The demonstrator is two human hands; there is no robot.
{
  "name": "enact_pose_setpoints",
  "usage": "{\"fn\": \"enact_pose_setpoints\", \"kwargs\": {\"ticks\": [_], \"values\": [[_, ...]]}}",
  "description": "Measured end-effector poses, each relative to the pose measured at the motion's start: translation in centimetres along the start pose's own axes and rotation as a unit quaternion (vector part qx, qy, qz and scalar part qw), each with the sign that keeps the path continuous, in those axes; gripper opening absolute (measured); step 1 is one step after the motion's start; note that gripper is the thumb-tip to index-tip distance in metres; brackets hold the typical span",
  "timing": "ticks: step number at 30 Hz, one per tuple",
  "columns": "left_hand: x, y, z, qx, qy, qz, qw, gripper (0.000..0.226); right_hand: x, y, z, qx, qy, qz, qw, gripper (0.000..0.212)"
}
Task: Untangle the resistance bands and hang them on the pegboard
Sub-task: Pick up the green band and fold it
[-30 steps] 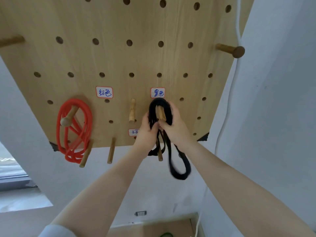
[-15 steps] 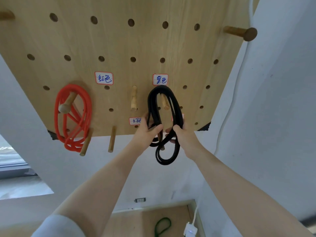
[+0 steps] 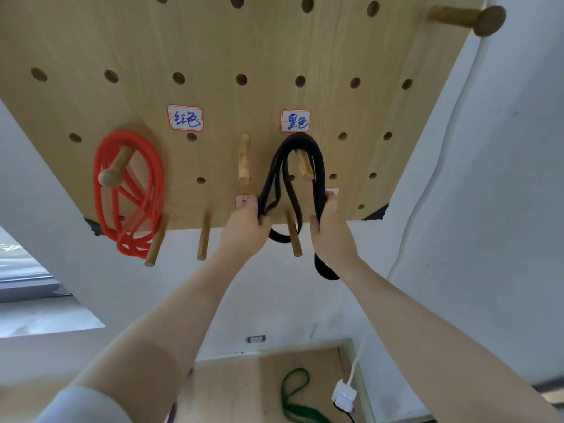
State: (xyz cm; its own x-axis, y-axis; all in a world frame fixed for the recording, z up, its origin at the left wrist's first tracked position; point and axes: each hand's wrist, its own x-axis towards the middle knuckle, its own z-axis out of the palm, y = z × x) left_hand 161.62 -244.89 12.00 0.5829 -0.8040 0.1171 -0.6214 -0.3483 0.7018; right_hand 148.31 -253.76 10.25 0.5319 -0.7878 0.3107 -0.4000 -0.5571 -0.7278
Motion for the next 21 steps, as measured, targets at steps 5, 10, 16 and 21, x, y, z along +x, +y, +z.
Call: {"fn": "enact_pose_setpoints", "kwargs": {"ticks": [5,10,16,21], "values": [[1.5,1.2,4.2,0.021,-0.014,-0.007,1.0,0.024,1.9,-0.1,1.6,0.035,-0.078,0.063,0.994,0.044],[1.3,0.2,4.5,-0.093,-0.013,0.003,0.996,0.048,2.1,0.6,0.9,0.14,-0.05,0.083,0.985,0.053],[-1.5,-1.9,3.6,-0.118,0.046,-0.014,0.992,0.086,-0.5,1.2,0.6,0.089,0.097,0.042,0.99,0.083],[-3.7,-2.9,2.8,-0.098,0.037,0.009,0.995,0.098,-4.1,-2.3,1.3,-0.031,0.143,-0.188,0.971,0.047]]}}
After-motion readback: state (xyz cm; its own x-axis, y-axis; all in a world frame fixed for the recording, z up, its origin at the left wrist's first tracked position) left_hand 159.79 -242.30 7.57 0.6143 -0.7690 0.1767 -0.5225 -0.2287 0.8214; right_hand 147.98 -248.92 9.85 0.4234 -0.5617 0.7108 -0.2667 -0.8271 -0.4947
